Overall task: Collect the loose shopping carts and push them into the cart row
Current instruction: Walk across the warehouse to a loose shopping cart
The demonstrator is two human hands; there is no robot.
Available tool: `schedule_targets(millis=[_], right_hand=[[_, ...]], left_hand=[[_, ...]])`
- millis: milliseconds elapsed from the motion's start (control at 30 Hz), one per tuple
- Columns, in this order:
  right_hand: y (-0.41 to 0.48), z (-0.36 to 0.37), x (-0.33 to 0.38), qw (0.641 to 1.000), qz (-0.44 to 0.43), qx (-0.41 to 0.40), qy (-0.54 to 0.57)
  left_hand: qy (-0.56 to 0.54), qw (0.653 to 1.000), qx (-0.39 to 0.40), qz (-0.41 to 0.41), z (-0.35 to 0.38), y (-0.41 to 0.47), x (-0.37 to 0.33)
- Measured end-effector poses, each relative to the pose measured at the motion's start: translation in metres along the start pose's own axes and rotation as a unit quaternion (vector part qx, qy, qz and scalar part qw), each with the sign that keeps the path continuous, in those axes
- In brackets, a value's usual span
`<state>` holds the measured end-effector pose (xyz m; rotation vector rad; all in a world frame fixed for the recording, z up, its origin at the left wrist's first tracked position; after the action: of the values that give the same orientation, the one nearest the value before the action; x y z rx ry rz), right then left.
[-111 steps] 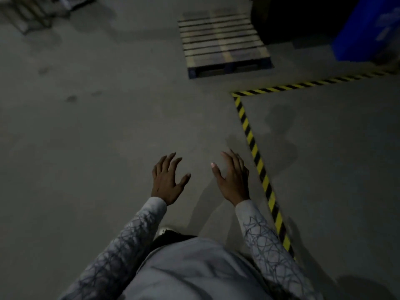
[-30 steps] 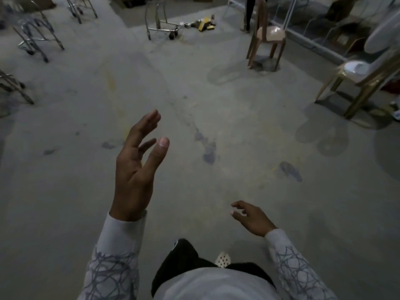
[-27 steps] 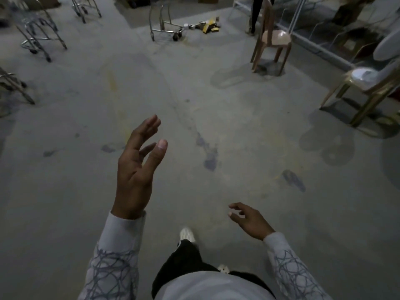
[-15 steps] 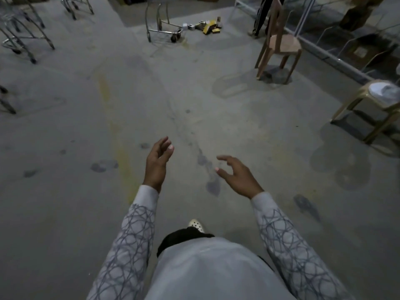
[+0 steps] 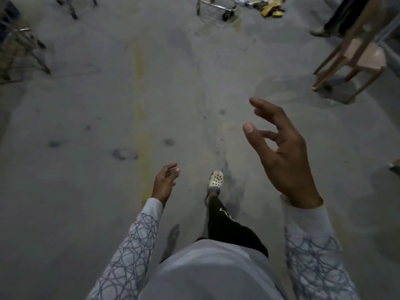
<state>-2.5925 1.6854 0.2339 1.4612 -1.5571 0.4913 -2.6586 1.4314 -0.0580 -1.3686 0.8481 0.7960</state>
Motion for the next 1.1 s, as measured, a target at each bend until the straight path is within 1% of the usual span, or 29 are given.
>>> schedule_targets(millis=[167, 267, 367, 533, 700, 833, 933, 1000, 1100], right_hand=[[0.11, 0.058, -0.022, 0.998, -0.033, 0.042, 0.025], [0.188, 0.098, -0.032, 0.995, -0.037, 0.074, 0.056], [0.267, 0.144, -0.027, 0.988, -0.063, 0.12, 0.068], [0.376, 0.235, 0.006, 0.96, -0.12, 0.243, 0.074], [0.452, 0.347, 0.016, 0.921, -0.159, 0.349, 0.073], [0.504, 0.455, 0.001, 0.905, -0.141, 0.393, 0.081], [0.543, 0.551, -0.021, 0.888, -0.083, 0.446, 0.078], [0.572, 0.613, -0.033, 0.878, -0.057, 0.473, 0.053], [0.618, 0.685, -0.037, 0.865, -0.043, 0.5, 0.003]], left_hand=[[-0.032, 0.997, -0.065, -0.023, -0.027, 0.082, -0.02], [-0.062, 0.991, -0.119, -0.019, -0.047, 0.132, -0.057], [-0.087, 0.982, -0.17, 0.0, -0.069, 0.175, -0.104], [-0.112, 0.962, -0.248, 0.033, -0.117, 0.218, -0.178], [-0.188, 0.929, -0.317, 0.023, -0.167, 0.262, -0.201], [-0.208, 0.917, -0.34, 0.03, -0.218, 0.314, -0.217], [-0.203, 0.912, -0.354, 0.042, -0.273, 0.371, -0.242], [-0.201, 0.911, -0.356, 0.063, -0.315, 0.412, -0.277], [-0.179, 0.913, -0.35, 0.109, -0.375, 0.466, -0.358]])
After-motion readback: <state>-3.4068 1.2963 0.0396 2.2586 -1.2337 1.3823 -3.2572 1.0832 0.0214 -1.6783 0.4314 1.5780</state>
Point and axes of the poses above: each hand's wrist, its own y-axis towards the middle knuckle, its own z-axis out of the palm, x = y × z, the point moved 7 cm from there along y, towards the middle knuckle, and after that the axes turned 6 degrees about -y, right-handed, at the moved point
